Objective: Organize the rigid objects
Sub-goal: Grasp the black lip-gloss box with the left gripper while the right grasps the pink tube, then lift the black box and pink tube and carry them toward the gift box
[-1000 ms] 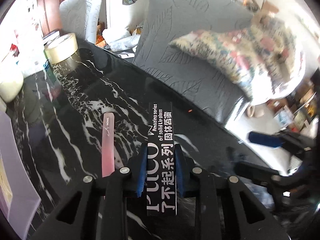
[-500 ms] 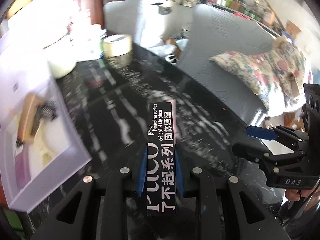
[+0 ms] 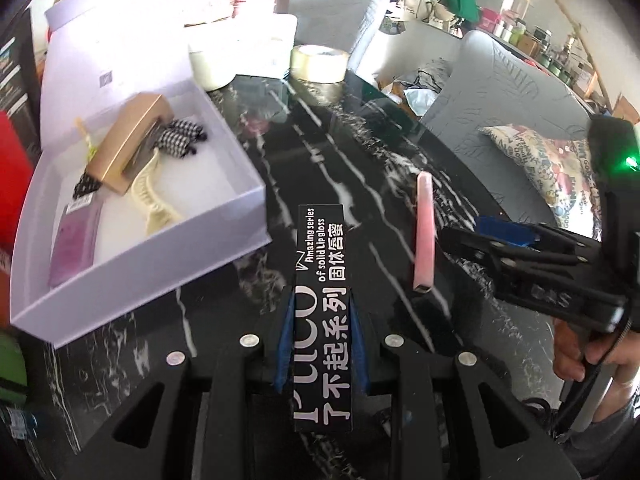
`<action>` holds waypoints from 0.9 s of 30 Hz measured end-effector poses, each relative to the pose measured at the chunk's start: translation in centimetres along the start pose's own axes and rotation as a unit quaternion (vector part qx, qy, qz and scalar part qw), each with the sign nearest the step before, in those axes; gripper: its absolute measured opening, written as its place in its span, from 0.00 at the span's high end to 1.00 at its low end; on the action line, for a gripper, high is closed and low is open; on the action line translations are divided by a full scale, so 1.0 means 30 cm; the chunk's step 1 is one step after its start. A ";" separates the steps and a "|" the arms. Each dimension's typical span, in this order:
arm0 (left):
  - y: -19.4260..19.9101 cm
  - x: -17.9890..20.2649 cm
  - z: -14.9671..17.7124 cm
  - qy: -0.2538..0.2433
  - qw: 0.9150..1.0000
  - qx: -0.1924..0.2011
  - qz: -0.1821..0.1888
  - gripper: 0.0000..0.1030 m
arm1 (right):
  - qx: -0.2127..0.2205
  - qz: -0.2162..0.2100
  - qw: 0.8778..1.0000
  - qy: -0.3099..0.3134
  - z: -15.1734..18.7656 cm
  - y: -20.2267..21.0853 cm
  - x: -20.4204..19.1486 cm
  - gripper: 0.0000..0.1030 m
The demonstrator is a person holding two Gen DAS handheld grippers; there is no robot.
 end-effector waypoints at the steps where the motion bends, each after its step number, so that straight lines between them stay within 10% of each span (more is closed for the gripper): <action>1: 0.000 -0.008 0.009 0.001 1.000 -0.001 -0.004 0.75 | -0.010 0.000 1.000 -0.004 0.000 -0.023 -0.007 0.42; 17: -0.009 -0.075 0.099 0.007 0.999 -0.016 -0.030 0.75 | -0.021 0.049 0.998 0.033 -0.007 -0.120 -0.062 0.86; 27: -0.003 -0.071 0.174 -0.001 0.999 -0.028 -0.041 0.75 | -0.033 0.006 0.995 0.093 0.125 -0.070 -0.164 0.87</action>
Point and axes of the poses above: each gripper's, at about its wrist camera, not at the fingertips, and y roughly against the way its jaws point, x to its right, z to its underside, the point moved 10 cm from there along -y, roughly the way its jaws point, and after that the axes turned 6 degrees about -x, right-handed, at the moved point
